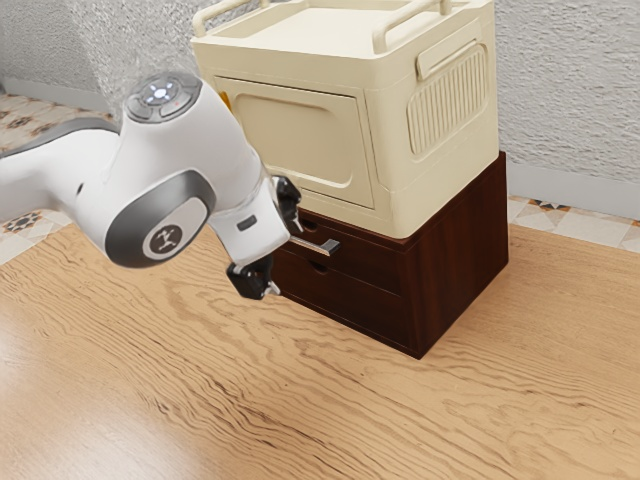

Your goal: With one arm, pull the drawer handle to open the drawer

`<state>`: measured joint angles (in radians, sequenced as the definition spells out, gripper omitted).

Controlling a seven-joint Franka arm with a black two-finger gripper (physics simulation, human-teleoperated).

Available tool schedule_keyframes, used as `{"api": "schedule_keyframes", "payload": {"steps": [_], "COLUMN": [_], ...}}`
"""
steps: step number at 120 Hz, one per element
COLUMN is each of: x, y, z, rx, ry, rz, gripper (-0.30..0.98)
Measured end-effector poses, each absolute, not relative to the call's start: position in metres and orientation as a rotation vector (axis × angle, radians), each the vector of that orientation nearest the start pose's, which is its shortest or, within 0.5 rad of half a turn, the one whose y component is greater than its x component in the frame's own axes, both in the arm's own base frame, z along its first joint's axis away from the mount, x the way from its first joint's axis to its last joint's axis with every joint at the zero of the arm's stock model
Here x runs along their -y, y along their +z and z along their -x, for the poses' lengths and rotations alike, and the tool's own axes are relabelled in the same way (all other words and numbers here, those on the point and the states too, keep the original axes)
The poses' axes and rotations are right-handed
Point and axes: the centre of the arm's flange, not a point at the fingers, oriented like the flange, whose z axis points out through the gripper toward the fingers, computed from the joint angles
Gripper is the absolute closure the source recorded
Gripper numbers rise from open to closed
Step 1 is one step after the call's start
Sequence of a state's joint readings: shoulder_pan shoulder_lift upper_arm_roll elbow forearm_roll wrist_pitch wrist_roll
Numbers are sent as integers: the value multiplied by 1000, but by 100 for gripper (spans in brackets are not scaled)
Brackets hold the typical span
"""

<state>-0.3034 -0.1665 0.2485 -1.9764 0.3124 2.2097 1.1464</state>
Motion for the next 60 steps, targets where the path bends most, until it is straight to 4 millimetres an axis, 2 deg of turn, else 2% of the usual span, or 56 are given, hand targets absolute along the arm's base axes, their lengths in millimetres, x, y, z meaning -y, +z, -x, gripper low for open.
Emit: {"api": "schedule_keyframes", "payload": {"steps": [22, 44, 60], "x": [12, 13, 0], "y": [582, 570, 561], "z": [-549, -557, -558], "rx": [-1681, -1690, -1675], "ry": [-317, -315, -302], "rz": [2111, 2099, 2119], "gripper": [0, 0, 0]}}
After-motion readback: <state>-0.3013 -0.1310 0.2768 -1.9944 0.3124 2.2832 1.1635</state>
